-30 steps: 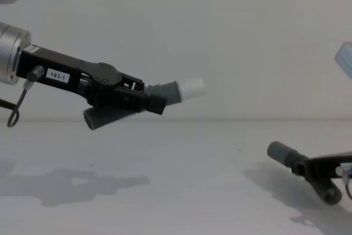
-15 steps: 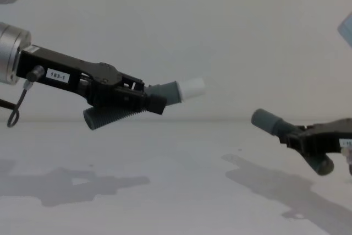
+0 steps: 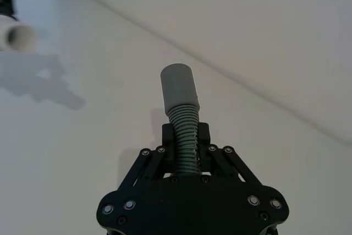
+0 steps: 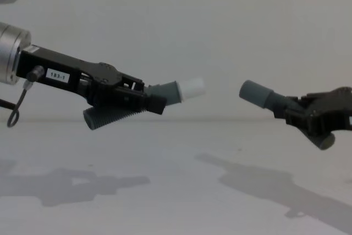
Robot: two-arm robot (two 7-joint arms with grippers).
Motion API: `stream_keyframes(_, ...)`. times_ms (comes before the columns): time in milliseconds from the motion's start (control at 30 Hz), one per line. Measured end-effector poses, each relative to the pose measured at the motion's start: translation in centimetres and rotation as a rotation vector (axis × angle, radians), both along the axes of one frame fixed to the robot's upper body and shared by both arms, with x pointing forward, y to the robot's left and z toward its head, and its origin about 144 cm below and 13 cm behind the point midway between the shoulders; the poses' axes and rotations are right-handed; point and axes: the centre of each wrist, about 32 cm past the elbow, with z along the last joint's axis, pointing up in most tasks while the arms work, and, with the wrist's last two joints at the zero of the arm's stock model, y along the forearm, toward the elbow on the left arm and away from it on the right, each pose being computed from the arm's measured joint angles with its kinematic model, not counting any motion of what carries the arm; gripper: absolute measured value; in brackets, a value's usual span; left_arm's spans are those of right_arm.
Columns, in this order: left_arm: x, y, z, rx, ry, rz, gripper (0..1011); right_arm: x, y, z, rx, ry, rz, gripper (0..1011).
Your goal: Use both hands to pick up one end of the pipe from the table, align the ends, and insert them.
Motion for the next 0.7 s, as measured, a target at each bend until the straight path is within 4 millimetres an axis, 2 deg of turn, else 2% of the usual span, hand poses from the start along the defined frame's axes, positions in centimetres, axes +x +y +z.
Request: stream_keyframes(700, 0.0, 0.0, 0.0, 0.000, 0.000, 0.000, 343, 2.7, -5.3, 2.3, -0.086, -0.206, 0.341, 215)
